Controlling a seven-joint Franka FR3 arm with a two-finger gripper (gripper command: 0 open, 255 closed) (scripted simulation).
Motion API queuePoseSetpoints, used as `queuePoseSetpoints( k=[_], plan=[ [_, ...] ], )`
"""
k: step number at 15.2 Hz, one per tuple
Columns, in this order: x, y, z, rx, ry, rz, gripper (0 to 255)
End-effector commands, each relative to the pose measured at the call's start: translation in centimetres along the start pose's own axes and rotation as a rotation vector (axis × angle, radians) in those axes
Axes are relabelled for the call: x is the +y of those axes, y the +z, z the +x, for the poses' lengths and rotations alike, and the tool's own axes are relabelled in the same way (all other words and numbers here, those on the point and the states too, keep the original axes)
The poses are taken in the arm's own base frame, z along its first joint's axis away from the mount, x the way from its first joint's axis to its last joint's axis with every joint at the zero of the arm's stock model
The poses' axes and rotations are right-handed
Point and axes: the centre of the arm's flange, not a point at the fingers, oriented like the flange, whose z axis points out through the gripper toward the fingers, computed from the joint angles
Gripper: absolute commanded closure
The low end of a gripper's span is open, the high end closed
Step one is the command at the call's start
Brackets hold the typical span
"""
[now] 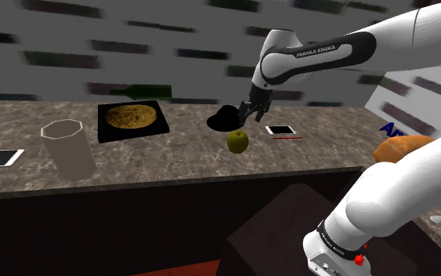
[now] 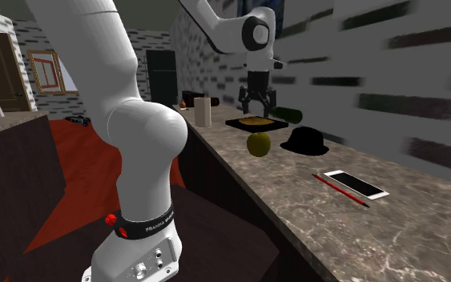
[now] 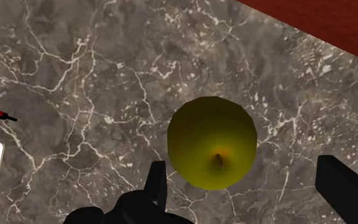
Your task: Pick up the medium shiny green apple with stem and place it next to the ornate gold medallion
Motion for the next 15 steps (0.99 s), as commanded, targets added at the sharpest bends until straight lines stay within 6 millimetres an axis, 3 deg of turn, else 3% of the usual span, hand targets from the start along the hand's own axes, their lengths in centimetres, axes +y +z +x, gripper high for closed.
queuePoseSetpoints(
  k=[1,9,15],
  plan=[
    [0.2,1.7,2.0,0.018,-0.011,-0.002,0],
    [0.2,5.7,2.5,0.021,-0.014,-0.002,0],
    [0.2,6.0,2.5,0.021,-0.014,-0.002,0]
  ],
)
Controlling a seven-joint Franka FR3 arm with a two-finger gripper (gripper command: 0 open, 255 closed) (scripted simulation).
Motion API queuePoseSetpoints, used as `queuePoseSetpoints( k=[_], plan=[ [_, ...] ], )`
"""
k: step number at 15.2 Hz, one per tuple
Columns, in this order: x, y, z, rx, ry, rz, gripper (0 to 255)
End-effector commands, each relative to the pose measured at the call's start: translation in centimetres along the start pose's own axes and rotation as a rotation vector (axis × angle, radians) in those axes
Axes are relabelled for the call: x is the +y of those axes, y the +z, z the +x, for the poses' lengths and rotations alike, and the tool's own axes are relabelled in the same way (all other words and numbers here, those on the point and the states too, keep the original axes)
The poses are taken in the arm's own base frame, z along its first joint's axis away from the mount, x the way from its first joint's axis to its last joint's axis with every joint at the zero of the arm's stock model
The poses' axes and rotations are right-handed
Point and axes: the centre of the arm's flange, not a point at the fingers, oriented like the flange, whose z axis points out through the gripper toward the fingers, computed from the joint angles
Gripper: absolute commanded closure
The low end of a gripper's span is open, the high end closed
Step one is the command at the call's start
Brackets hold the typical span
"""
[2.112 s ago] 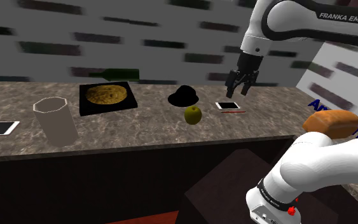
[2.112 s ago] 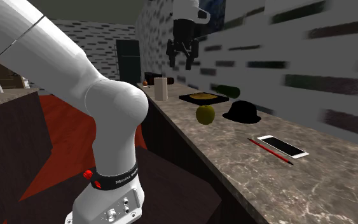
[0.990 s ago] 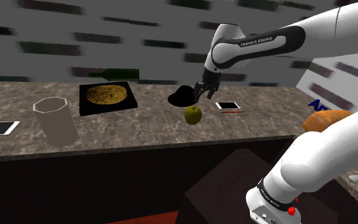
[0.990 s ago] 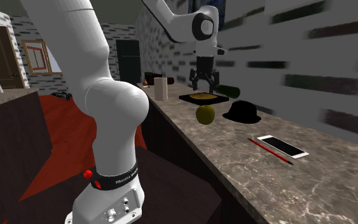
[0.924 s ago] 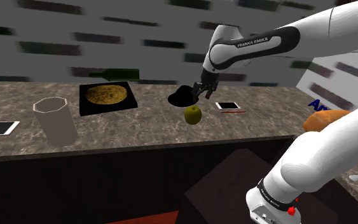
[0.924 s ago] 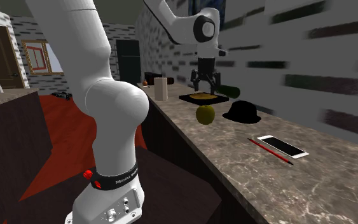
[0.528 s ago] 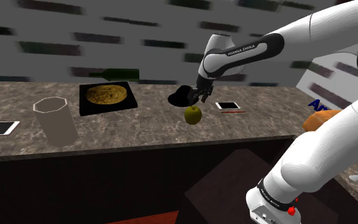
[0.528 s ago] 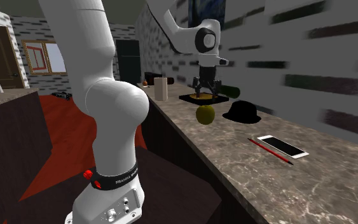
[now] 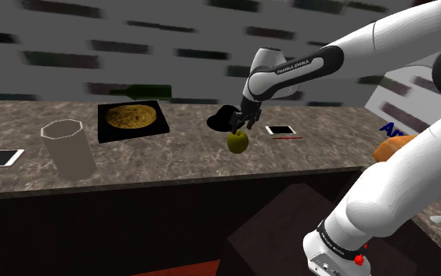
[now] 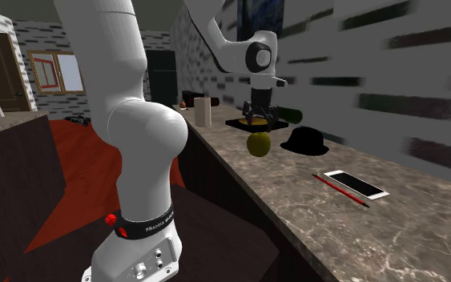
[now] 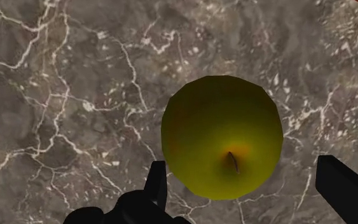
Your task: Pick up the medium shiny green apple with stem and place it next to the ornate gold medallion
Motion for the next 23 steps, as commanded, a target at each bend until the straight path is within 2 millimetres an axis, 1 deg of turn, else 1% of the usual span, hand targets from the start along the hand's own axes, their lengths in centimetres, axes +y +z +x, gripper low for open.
queuePoseSetpoints(
  k=[1,2,3,12,23],
  plan=[
    [0.0,0.0,0.0,0.0,0.0,0.0,0],
    [0.0,0.0,0.0,0.0,0.0,0.0,0],
    [0.0,0.0,0.0,0.0,0.0,0.0,255],
    [0.0,0.0,0.0,0.0,0.0,0.0,255],
    [-0.4,-5.8,0.4,0.0,0.0,0.0,255]
  ],
)
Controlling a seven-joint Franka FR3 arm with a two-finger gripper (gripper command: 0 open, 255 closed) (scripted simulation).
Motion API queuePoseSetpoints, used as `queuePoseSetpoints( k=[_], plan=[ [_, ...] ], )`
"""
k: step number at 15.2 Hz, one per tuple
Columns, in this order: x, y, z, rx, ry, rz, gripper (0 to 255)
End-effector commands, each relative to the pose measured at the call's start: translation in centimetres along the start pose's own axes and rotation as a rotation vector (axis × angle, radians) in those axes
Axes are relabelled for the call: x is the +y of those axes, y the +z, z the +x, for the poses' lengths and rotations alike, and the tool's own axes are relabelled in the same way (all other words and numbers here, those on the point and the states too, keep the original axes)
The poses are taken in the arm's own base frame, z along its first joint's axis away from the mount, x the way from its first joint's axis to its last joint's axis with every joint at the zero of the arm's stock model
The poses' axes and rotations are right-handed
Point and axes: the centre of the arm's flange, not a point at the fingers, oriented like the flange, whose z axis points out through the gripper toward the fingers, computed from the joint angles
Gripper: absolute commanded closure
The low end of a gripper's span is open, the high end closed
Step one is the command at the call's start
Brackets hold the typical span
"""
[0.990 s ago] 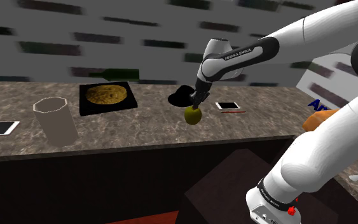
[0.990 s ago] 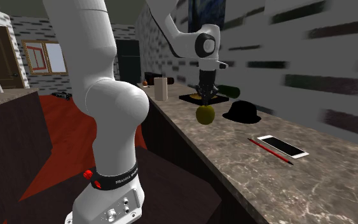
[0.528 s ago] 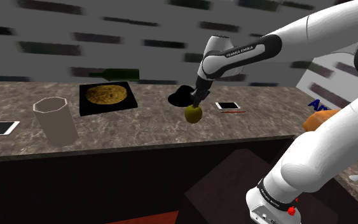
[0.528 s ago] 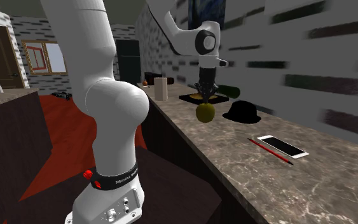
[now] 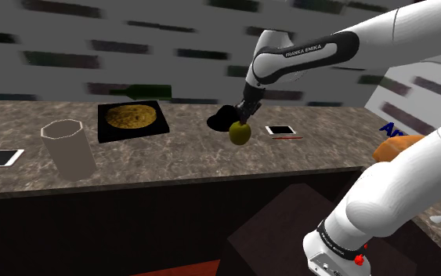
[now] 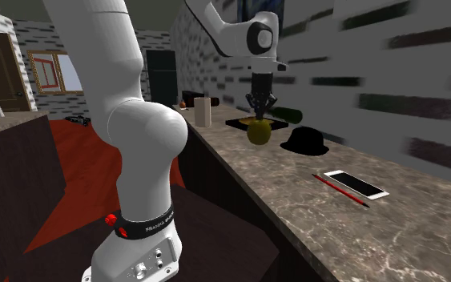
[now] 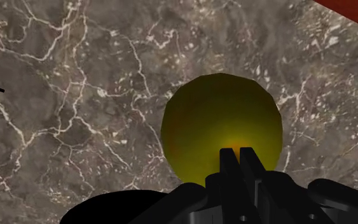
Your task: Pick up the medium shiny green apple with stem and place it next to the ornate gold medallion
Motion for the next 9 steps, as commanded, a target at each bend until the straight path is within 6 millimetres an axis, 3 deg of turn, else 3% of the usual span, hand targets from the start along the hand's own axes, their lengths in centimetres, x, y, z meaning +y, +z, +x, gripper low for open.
queuePoseSetpoints(
  k=[1,9],
  plan=[
    [-0.1,-1.0,0.1,0.0,0.0,0.0,255],
    [-0.3,-5.2,0.4,0.0,0.0,0.0,255]
  ],
)
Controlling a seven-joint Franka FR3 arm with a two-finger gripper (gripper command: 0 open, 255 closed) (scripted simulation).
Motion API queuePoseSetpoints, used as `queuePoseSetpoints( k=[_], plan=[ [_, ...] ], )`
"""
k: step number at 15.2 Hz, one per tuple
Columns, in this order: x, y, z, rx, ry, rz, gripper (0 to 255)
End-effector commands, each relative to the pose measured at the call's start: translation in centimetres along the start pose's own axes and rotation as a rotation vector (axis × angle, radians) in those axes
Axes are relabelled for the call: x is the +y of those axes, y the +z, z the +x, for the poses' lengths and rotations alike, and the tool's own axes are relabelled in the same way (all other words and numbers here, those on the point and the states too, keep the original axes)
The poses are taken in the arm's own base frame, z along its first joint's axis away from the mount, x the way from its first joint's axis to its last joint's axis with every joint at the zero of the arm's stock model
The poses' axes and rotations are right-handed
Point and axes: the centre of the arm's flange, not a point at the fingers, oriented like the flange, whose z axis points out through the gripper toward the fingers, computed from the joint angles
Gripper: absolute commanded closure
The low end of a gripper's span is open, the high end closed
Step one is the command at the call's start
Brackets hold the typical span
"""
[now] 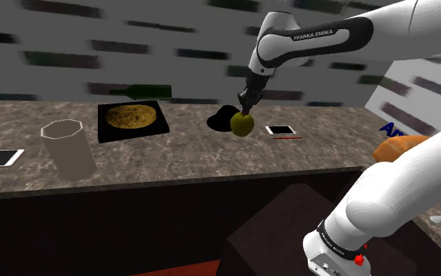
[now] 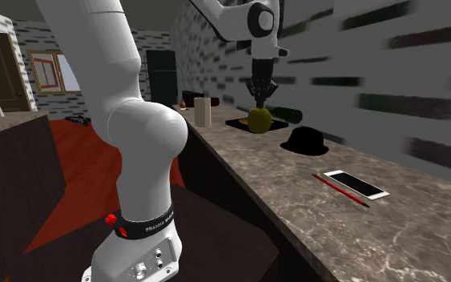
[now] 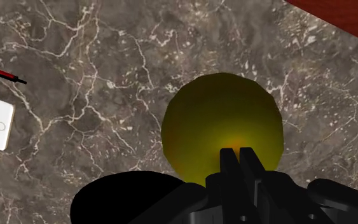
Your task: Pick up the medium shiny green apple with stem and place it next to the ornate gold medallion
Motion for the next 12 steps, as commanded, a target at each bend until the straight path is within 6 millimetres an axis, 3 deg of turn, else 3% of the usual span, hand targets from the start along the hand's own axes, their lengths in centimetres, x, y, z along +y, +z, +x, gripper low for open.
queuePoseSetpoints(
  k=[1,12],
  plan=[
    [-0.1,-1.1,0.2,0.0,0.0,0.0,255],
    [-0.4,-6.9,0.6,0.0,0.0,0.0,255]
  ],
)
